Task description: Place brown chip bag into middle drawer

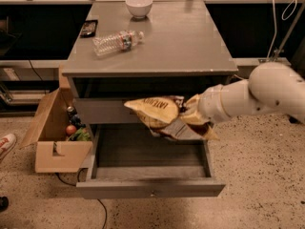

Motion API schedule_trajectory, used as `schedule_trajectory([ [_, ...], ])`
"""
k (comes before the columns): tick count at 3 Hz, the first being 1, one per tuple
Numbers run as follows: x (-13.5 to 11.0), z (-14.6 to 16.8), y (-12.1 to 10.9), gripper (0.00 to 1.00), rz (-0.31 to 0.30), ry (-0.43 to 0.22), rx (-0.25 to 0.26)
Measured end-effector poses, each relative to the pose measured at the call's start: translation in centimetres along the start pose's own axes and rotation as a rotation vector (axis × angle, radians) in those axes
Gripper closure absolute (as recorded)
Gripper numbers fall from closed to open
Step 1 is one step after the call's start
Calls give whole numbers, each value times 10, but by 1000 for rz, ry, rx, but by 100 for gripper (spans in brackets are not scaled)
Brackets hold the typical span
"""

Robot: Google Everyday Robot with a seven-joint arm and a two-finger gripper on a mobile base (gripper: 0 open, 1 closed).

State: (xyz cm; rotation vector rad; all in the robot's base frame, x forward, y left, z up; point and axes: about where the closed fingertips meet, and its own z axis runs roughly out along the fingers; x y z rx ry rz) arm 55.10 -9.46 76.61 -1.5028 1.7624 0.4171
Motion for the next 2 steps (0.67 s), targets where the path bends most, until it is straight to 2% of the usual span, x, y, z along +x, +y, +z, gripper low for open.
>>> schedule_trajectory([
  [1, 56, 49, 21, 100, 91, 74, -46],
  [2, 89, 89, 23, 100, 164, 97, -31],
])
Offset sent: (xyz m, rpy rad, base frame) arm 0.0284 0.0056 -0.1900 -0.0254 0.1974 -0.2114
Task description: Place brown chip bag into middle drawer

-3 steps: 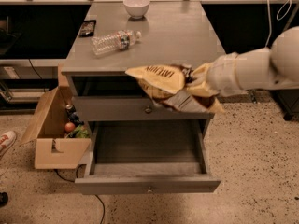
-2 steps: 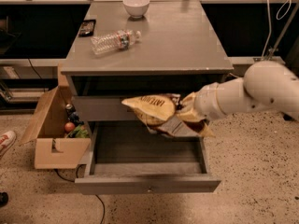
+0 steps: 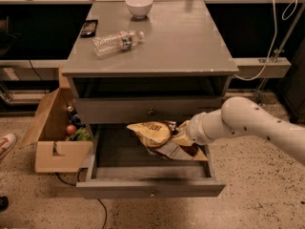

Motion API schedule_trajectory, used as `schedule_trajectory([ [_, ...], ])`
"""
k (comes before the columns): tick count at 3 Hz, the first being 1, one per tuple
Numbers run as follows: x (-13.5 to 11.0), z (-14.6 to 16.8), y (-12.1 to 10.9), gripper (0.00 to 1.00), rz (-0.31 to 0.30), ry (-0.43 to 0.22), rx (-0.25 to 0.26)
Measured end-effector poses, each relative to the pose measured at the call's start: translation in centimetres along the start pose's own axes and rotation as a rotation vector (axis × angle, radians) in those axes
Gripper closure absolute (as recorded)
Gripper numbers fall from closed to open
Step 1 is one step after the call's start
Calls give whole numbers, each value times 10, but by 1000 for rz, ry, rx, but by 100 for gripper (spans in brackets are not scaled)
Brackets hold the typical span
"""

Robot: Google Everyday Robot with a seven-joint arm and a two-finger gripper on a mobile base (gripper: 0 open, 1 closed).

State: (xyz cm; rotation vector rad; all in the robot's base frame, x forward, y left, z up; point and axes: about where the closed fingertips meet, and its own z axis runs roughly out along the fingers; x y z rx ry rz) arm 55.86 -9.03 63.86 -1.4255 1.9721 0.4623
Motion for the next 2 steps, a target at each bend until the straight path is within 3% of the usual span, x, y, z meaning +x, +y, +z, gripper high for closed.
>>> schedule_trajectory([
  [2, 28, 70, -13, 100, 113, 10, 60],
])
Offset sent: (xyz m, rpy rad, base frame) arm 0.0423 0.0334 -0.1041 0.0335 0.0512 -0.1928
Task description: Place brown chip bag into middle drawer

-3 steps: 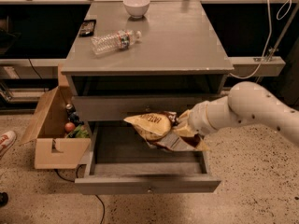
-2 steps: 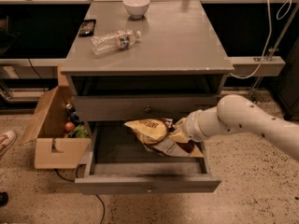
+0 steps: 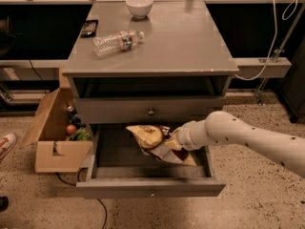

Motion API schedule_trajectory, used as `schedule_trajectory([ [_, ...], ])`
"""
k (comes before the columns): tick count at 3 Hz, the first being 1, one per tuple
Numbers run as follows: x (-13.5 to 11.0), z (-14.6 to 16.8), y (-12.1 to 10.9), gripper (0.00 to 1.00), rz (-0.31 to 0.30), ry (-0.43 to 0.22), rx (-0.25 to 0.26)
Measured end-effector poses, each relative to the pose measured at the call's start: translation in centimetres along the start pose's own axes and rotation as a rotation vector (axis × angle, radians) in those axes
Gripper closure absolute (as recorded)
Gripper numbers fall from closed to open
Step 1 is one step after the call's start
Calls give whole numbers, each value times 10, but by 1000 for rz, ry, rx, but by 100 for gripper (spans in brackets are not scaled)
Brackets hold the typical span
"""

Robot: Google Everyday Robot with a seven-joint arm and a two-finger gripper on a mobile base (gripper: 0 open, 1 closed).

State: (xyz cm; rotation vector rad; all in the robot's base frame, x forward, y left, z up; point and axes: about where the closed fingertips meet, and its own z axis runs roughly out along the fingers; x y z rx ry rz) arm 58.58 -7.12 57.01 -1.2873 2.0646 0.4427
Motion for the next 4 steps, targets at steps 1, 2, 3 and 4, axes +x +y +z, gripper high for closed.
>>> schedule_trajectory([
  [1, 0, 35, 8, 96, 22, -13, -19],
  [2, 0, 35, 8, 73, 22, -13, -19],
  [3, 0, 35, 8, 50, 22, -13, -19],
  [4, 0, 35, 8, 19, 22, -13, -20],
])
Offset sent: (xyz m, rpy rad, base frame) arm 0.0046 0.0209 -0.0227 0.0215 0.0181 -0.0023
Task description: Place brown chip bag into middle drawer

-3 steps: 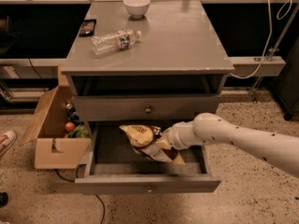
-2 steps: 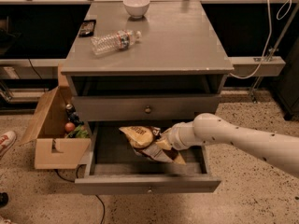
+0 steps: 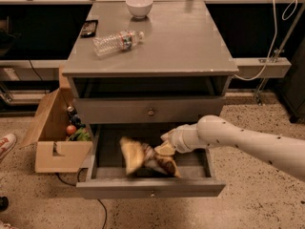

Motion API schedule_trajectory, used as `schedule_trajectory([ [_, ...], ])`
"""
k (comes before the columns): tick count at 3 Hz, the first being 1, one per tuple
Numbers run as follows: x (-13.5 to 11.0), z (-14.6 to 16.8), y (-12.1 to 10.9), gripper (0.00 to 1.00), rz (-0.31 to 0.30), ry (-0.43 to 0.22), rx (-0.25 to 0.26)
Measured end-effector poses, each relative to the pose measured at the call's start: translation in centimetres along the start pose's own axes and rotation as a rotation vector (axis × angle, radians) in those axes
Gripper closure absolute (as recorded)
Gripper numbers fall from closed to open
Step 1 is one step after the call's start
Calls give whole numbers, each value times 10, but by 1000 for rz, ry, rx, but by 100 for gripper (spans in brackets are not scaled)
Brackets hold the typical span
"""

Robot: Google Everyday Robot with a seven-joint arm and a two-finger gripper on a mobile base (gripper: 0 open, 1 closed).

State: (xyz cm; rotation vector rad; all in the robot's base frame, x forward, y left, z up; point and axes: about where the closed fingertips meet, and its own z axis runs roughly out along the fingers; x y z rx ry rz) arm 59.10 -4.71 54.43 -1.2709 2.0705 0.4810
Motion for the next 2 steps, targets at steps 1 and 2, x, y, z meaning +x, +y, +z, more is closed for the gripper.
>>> schedule_trajectory([
  [1, 1, -2, -1, 0, 4, -5, 1],
  [2, 18, -33, -11, 0, 56, -71, 21],
])
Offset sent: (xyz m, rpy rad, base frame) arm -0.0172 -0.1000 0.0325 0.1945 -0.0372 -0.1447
